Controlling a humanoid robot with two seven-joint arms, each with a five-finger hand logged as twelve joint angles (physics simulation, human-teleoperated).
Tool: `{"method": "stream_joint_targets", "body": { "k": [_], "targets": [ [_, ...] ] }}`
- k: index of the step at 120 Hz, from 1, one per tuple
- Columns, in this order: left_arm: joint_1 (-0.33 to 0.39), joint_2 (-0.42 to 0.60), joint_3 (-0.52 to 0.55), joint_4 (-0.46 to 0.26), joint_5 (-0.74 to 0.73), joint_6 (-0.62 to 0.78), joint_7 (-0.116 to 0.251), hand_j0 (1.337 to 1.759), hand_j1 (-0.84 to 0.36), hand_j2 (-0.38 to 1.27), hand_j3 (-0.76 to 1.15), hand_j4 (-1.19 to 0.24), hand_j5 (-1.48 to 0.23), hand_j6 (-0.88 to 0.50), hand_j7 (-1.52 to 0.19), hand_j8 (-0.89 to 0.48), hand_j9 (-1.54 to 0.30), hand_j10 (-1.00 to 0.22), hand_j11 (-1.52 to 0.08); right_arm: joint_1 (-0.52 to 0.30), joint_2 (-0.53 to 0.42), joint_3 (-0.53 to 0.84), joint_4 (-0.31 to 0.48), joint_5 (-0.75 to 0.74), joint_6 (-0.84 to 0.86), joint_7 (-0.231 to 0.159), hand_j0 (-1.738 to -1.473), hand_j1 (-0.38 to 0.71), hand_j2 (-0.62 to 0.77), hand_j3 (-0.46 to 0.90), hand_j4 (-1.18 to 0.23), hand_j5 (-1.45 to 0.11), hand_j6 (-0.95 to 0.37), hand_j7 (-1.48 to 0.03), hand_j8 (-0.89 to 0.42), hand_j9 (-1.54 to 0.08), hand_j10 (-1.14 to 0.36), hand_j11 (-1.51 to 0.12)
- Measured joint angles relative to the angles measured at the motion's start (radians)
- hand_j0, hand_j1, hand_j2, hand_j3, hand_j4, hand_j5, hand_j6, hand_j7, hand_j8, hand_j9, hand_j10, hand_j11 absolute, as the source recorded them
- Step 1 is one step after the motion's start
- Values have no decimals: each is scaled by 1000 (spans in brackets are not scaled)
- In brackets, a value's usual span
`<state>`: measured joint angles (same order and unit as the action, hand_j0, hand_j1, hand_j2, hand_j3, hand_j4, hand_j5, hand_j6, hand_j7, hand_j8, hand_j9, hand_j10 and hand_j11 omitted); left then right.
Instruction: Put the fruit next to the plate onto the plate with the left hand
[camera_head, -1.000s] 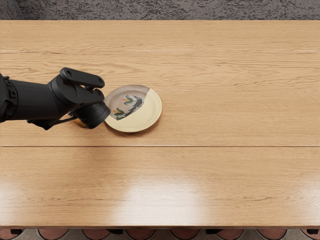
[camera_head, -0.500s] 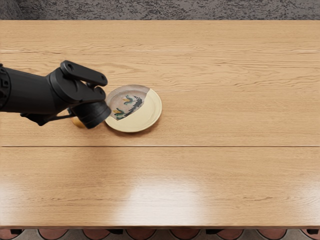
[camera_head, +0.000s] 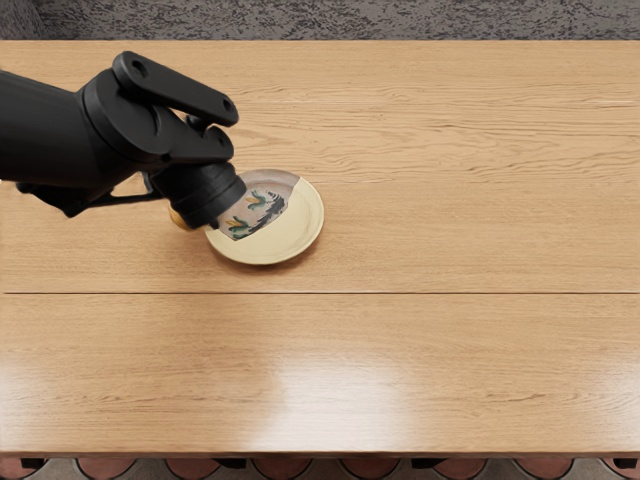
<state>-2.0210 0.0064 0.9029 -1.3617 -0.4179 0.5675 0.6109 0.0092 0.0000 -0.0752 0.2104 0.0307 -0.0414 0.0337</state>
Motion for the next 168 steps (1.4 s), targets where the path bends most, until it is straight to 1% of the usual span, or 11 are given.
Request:
{"method": "stream_joint_targets", "body": {
  "k": [20, 32, 52, 63, 79, 101, 108, 119, 130, 142, 168],
  "targets": [
    [21, -6, -61, 67, -3, -6, -1, 1650, -343, 546, 0, -837, -1213, -668, -1217, -335, -1161, -370, -1166, 0, 0, 0, 0, 0, 0, 0, -1658, -303, -8, 0, -38, -50, -38, -50, -38, -50, -38, -50],
    [47, -6, -79, 128, 3, -15, -1, 1651, -362, 530, 0, -837, -1213, -732, -1215, -297, -1161, -398, -1161, 0, 0, 0, 0, 0, 0, 0, -1658, -303, -8, 0, -38, -50, -38, -50, -38, -50, -38, -50],
    [77, -6, -100, 199, 11, -26, -1, 1654, -385, 591, 0, -835, -1199, -787, -1199, -357, -1163, -439, -1146, 0, 0, 1, 0, 0, 0, 0, -1658, -303, -8, 0, -38, -50, -38, -50, -38, -50, -38, -50],
    [94, -6, -137, 220, 16, -16, 0, 1655, -332, 459, 0, -719, -1005, -688, -1005, -405, -983, -450, -973, 0, 0, 1, 0, 0, 0, 0, -1658, -303, -8, 0, -38, -50, -38, -50, -38, -50, -38, -50],
    [96, -6, -158, 233, 19, -8, 0, 1657, -157, 265, 0, -501, -689, -485, -688, -338, -677, -362, -671, 0, 0, 1, 0, 0, 0, 0, -1658, -303, -8, 0, -38, -50, -38, -50, -38, -50, -38, -50],
    [125, -3, -190, 249, 24, 5, 0, 1657, -31, 138, 0, -350, -470, -344, -469, -284, -465, -293, -462, 0, 0, 1, 0, 0, 0, 0, -1658, -303, -8, 0, -38, -50, -38, -50, -38, -50, -38, -50],
    [158, 120, -224, 230, 52, 4, 0, 1658, -9, 116, 0, -324, -432, -319, -432, -274, -428, -281, -427, 0, 0, 1, 0, 0, 0, 0, -1658, -303, -8, 0, -38, -50, -38, -50, -38, -50, -38, -50],
    [340, 394, -408, 142, 189, -8, 0, 1658, 14, 91, 0, -295, -391, -292, -391, -263, -388, -267, -387, 0, 0, 1, 0, 0, 0, 0, -1658, -303, -8, 0, -38, -50, -38, -50, -38, -50, -38, -50],
    [458, 563, -597, 34, 320, -50, -3, 1658, 29, 76, 0, -276, -364, -274, -364, -256, -363, -259, -362, 0, 0, 1, 0, 0, 0, 0, -1658, -303, -8, 0, -38, -50, -38, -50, -38, -50, -38, -50],
    [570, 684, -754, -44, 402, -164, -63, 1658, 39, 65, 0, -263, -346, -262, -346, -251, -346, -253, -345, 0, 0, 1, 0, 0, 0, 0, -1658, -303, -8, 0, -38, -50, -38, -50, -38, -50, -38, -50],
    [732, 873, -927, -95, 460, -559, -293, 1658, 50, 55, 0, -251, -328, -251, -328, -247, -328, -248, -327, 0, 0, 1, 0, 0, 0, 0, -1658, -303, -8, 0, -38, -50, -38, -50, -38, -50, -38, -50]
  ]
}}
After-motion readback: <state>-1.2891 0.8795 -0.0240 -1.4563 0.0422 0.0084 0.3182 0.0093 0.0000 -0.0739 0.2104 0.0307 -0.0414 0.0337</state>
